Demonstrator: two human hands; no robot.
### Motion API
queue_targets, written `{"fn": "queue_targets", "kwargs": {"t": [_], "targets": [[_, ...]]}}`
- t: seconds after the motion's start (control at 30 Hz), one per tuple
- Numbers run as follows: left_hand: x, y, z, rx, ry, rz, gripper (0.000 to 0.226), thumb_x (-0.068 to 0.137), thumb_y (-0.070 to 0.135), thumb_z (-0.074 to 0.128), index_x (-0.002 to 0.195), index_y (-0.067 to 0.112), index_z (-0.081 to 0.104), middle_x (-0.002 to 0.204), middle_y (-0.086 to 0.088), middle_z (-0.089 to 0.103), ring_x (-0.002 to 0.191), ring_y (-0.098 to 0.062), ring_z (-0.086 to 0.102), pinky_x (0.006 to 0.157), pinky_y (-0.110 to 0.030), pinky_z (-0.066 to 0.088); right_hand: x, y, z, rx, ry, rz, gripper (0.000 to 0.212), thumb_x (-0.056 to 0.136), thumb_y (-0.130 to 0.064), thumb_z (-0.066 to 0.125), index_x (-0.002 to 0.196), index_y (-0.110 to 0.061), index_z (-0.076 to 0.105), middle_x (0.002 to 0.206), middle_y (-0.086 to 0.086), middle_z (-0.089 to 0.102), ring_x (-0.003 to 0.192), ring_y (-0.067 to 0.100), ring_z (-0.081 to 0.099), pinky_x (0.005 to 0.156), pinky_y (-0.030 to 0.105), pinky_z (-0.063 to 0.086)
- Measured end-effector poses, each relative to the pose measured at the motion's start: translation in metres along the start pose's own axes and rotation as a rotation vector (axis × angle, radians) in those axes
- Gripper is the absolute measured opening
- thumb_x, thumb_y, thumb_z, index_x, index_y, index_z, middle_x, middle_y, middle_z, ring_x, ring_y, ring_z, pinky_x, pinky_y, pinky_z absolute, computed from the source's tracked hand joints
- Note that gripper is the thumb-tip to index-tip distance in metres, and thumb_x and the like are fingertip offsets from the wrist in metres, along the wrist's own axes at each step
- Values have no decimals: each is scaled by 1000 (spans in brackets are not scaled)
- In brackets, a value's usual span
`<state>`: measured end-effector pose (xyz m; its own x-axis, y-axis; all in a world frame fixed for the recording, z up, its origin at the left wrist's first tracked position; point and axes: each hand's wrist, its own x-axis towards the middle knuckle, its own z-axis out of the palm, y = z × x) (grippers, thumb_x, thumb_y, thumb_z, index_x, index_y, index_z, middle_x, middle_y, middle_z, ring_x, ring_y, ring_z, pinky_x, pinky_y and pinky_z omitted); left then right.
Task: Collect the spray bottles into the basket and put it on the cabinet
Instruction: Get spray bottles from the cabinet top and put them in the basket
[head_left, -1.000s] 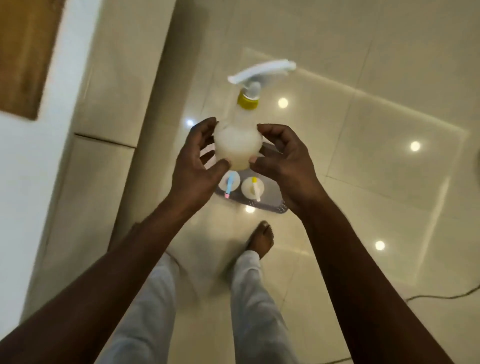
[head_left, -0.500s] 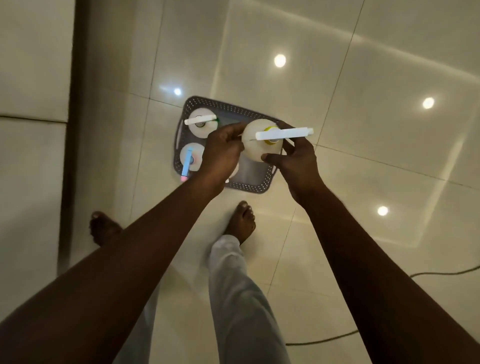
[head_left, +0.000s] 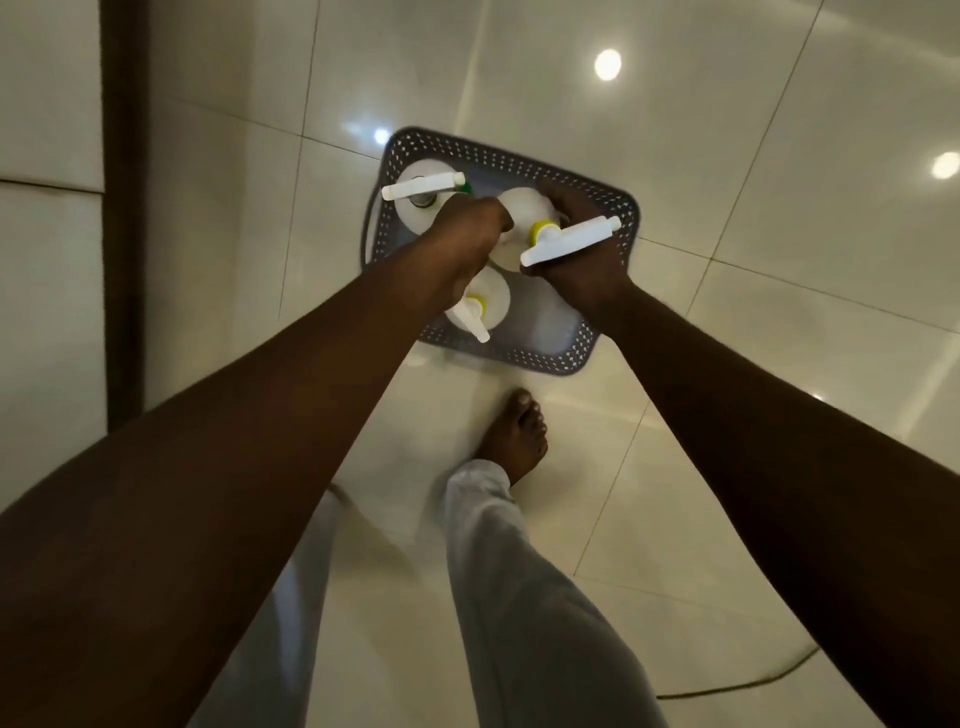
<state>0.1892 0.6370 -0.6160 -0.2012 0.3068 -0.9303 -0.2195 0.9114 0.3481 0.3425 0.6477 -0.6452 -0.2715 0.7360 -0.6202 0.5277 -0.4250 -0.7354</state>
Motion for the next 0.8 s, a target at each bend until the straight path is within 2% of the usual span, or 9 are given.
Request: {"fn": "queue_targets", "kwargs": {"t": [0.1,0.2,0.3,0.33,0.43,0.53,0.63,0.7,0.8], "targets": [[3,5,6,-47,-1,-20,9,101,10,52,108,11,58,98,-6,62,94,-22,63,82,-31,58,14,13,6,22,-6,-53,88,74,8,89,152,2,50,138,6,62,128,14,57,110,19,47],[8,7,15,-107,27,-61,17,102,11,49,115,8,59,112,-13,66,111,-31,65,91,-37,58,24,22,13,-10,13,-17,90,73,1,93,153,-4,52,136,4,65,124,14,61,98,9,48],[8,10,24,-155,107,-108,14,104,17,49,95,11,57,88,-5,57,77,-19,56,61,-26,46,31,27,18,-42,32,8,86,72,-3,94,150,-10,58,133,16,72,124,27,68,103,30,56],[11,10,27,-184,131,-120,17,105,17,48,96,9,59,88,-7,58,74,-19,55,61,-27,47,34,29,19,-49,28,10,85,73,-5,94,150,-10,58,131,16,73,124,28,69,105,35,56],[18,10,33,-277,153,-132,34,106,21,46,128,1,62,124,-19,67,106,-33,65,98,-41,57,45,37,22,-92,4,27,73,80,-13,90,146,-11,60,119,4,73,107,16,70,90,19,56],[22,12,33,-338,200,-154,37,107,26,47,130,1,61,123,-16,64,121,-34,60,107,-41,50,54,41,26,-175,-41,48,59,82,-26,86,133,-22,57,101,-15,62,80,-11,55,68,4,39],[29,16,29,-384,214,-194,33,107,32,47,116,4,61,91,-8,56,109,-30,57,98,-36,47,61,39,28,-144,-24,23,85,76,-8,94,151,-9,54,139,3,66,113,4,59,80,-8,38],[34,15,26,-375,220,-217,33,106,37,47,98,6,58,95,-8,57,102,-28,54,96,-35,47,62,34,28,-173,-36,-14,91,74,-7,95,154,-8,51,148,7,62,129,13,59,97,1,41],[37,15,27,-405,218,-214,38,107,35,44,77,12,46,83,-4,52,96,-24,53,79,-30,45,66,33,29,-225,-39,-38,86,74,-9,94,150,-8,55,142,5,65,123,10,58,89,-5,39]]}}
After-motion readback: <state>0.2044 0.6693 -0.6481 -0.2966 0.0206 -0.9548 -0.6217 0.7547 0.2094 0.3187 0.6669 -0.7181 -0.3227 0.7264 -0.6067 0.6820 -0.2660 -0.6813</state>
